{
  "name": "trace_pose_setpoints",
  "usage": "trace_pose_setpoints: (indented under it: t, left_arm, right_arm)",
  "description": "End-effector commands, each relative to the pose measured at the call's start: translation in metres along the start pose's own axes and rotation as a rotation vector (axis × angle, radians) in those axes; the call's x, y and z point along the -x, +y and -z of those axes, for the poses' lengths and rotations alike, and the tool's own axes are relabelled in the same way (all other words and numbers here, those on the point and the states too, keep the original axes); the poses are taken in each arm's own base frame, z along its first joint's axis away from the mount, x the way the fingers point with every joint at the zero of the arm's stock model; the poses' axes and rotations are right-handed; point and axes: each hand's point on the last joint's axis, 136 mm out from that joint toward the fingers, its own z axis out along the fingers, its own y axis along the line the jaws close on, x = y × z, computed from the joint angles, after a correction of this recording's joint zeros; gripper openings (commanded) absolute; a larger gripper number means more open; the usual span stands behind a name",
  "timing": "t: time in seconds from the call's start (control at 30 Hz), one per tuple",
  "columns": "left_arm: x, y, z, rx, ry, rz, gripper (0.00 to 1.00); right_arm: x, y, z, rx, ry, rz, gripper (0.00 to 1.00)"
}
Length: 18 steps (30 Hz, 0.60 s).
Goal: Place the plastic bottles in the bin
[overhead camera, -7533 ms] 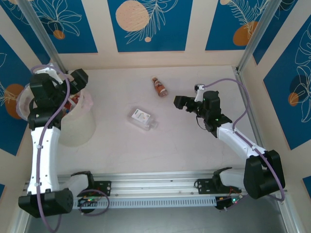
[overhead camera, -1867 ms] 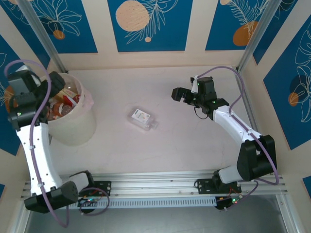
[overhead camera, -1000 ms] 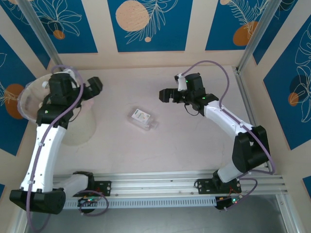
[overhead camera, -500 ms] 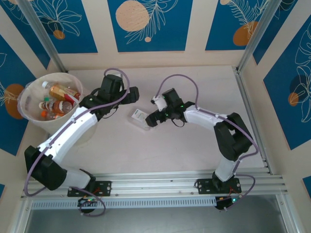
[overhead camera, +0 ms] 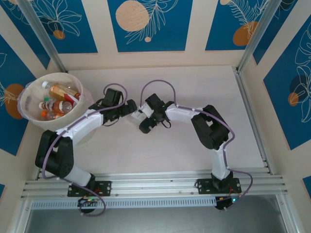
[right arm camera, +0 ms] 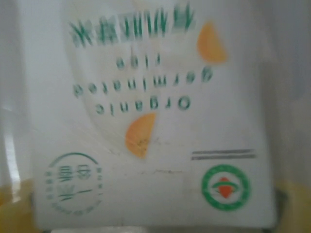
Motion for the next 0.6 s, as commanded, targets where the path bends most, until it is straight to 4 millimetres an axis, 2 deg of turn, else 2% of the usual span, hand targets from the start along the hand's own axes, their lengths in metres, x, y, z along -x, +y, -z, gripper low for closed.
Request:
trace_pose_setpoints:
  t: [0.0,0.03,0.13,0.2,0.33,0.57]
  left_arm:
    - [0.004,-0.007,-0.007,-0.075,0.005,0.073,1.0]
    - [0.003,-0.007,-0.008,-0.077,0.011,0.075,1.0]
    - [0.007,-0.011,-0.001,-0.108,0.0,0.077,1.0]
    - [0.011,-0.015,0.006,-0.143,-0.024,0.077,1.0]
    - [0.014,-0.023,0.015,-0.202,-0.041,0.082,1.0]
    - [0.007,-0.036,0.01,-0.317,-0.017,0.156,1.0]
  right_arm:
    - [-0.014,-0.002,-0.007,-0.057,0.053,0.013,1.0]
    - [-0.013,-0.002,-0.007,-0.06,0.044,0.005,0.98]
    - [-0.001,-0.004,0.003,-0.081,-0.023,-0.009,0.79]
    - [0.011,-0.005,0.014,-0.097,-0.092,-0.002,0.72]
    - [0.026,0.002,0.035,-0.08,-0.206,0.018,0.7]
    - [0.047,0.024,0.068,0.029,-0.381,0.01,0.7]
